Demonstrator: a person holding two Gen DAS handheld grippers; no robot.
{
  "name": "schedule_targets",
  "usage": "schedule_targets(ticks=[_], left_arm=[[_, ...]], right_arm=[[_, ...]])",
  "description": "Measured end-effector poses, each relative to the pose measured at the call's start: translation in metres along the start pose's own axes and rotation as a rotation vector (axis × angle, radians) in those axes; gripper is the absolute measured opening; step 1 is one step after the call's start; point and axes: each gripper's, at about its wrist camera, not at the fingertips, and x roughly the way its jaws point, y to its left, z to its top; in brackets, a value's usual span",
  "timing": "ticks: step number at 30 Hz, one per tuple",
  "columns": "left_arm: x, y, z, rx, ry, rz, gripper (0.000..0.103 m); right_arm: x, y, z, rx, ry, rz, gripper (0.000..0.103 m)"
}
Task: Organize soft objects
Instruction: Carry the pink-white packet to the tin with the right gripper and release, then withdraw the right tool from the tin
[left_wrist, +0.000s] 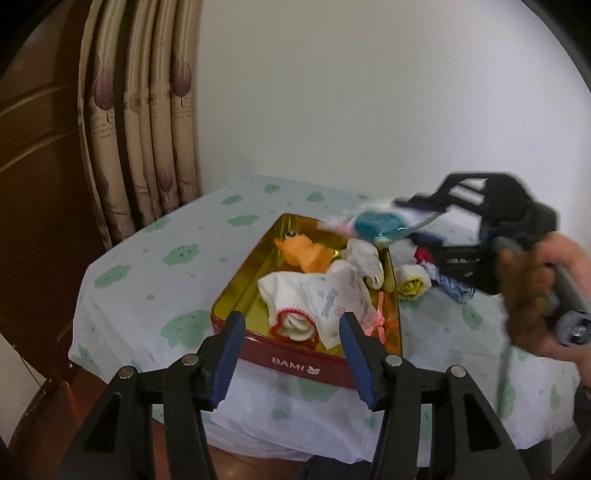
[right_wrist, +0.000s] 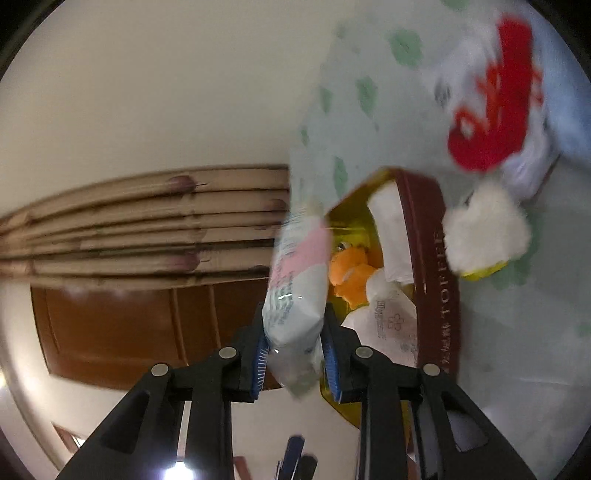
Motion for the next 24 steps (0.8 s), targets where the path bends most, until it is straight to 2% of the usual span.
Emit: schedule_targets(ticks=[4,12,15,18,19,20,22,24], left_arm=[[-0.001,0.005,0.001,-0.026,0.006,-0.026,0.054],[-0.002,0.008,0.001,-0.022,0.007,-0.043,0.054],[-0.001,0.005,0.001,-0.004,0.007,-0.036,0.054],[0.0,0.003,0.0,0.004,0.011,-0.034,0.054],[0.0,0.004,0.0,0.004,0.011,-0.035,0.054],[0.0,0.004,0.0,0.003,0.011,-0.032,0.054],[-0.001,0.004,0.0,-0.002,0.008,-0.03,0.054],[0.0,0.004,0.0,-0.002,0.011,-0.03,0.054]], right_arm=[[0.025,-0.016,0.009,0.094,-0.017,-0.019,0.025],[0.061,0.0,0.019,-0.037,-0.026,-0.193,0.028],[0.069,0.009,0.018,-0.089,0.007,-0.244,0.038],[0.067,0.021,0.008,-0.156,0.07,-0.285,0.054],[0.063,0.025,0.004,-0.17,0.073,-0.299,0.069],[0.056,0.028,-0.001,-0.193,0.073,-0.304,0.078],[0.04,0.031,-0.012,-0.206,0.09,-0.254,0.082],[0.027,0.029,-0.015,-0.191,0.123,-0.187,0.093]])
